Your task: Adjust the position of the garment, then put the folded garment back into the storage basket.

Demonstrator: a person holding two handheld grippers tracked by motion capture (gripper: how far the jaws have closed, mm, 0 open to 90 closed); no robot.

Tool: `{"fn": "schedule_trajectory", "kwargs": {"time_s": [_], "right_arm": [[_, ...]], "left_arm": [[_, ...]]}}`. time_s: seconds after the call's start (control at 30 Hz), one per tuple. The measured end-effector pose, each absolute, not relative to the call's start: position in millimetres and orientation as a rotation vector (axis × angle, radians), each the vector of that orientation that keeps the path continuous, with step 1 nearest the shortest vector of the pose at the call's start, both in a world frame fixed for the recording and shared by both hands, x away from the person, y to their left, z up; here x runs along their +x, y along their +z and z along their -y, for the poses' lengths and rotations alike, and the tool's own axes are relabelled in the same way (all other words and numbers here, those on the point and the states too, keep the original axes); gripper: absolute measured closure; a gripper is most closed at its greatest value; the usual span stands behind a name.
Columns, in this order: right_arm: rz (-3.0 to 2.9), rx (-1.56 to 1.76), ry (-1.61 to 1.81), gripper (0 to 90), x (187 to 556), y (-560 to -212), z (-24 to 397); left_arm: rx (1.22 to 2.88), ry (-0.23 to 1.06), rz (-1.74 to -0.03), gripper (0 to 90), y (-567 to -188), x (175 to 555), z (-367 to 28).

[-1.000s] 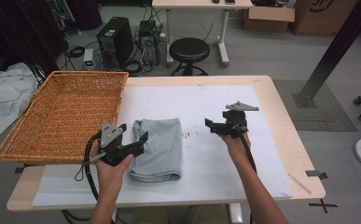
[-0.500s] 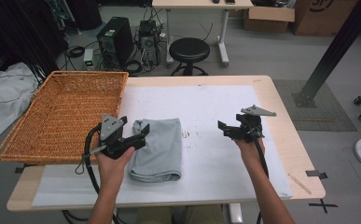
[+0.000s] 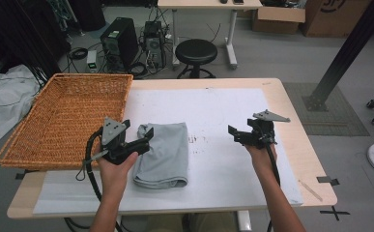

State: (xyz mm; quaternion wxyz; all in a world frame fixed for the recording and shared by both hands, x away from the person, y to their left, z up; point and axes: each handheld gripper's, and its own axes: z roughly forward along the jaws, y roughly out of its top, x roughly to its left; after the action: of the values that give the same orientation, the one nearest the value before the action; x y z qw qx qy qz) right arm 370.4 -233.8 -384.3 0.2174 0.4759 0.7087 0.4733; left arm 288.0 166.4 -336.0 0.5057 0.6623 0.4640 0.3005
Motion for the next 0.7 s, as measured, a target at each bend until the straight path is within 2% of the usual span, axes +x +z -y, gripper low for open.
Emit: {"fn": "schedule_trajectory", "kwargs": {"time_s": [0.7], "right_arm": [[-1.974,1.316,1.312,15.1,368.8,-390.3,231.9]], "left_arm": [[1.673,0.677,-1.159,18.0,-359.5,300.8,-159.4]]}}
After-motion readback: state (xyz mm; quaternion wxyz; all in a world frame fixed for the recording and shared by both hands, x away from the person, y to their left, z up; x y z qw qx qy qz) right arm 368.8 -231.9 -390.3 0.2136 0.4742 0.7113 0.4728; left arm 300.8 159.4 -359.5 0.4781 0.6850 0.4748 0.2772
